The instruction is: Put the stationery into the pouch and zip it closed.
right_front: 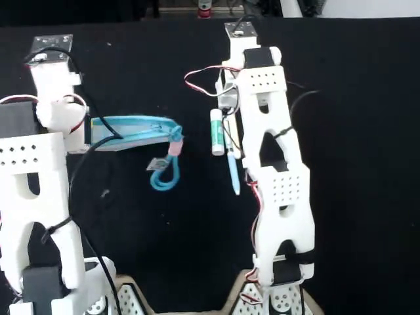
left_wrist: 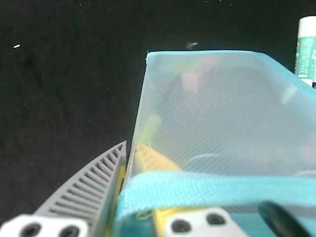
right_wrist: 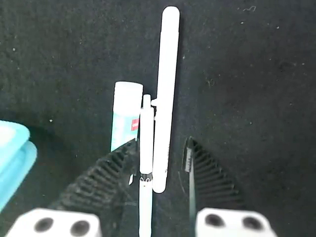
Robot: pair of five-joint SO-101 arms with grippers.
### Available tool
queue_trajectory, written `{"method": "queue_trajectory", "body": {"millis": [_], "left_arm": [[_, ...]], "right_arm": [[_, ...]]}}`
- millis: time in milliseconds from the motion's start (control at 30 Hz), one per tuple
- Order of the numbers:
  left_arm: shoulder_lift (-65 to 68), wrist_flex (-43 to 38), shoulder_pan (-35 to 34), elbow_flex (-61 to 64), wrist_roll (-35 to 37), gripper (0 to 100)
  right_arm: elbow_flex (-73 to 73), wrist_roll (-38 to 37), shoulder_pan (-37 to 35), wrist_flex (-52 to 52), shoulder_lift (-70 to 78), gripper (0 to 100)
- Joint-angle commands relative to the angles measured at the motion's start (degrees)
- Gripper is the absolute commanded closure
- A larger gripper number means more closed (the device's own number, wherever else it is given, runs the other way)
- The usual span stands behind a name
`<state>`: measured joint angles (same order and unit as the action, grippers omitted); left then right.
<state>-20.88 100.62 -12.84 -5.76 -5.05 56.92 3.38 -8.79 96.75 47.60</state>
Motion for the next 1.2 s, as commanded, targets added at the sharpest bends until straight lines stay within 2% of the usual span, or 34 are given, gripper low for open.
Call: {"method": "queue_trajectory", "body": {"millis": [0,200,500,667,900,1067,1167], "left_arm": [[-0.7,0.26,-1.1,-2.86,-0.62,97],[-2.81,0.26,-5.14,-3.91,-1.49,97],[-3.96,0.26,-8.04,-1.27,-3.96,97],[-3.96,0.26,-7.78,-0.75,-5.27,97],[-4.48,0.26,-7.78,-0.75,-5.36,97],[-4.31,0.26,-7.69,-0.75,-5.36,97],[-4.31,0.26,-6.11,-0.75,-5.36,97]], "right_arm": [[2.42,-0.44,-0.97,0.0,-4.0,85.0],[2.77,-0.79,-5.8,-3.08,-2.33,85.0],[-3.38,0.09,-5.36,-6.86,-1.19,85.0],[-10.42,0.09,-5.63,-10.11,-1.19,85.0],[-25.8,-0.44,-5.27,-22.77,-1.54,85.0],[-29.14,-0.97,-0.97,-22.86,-3.3,85.1],[-33.27,-5.1,3.52,-23.12,-6.99,85.1]]}}
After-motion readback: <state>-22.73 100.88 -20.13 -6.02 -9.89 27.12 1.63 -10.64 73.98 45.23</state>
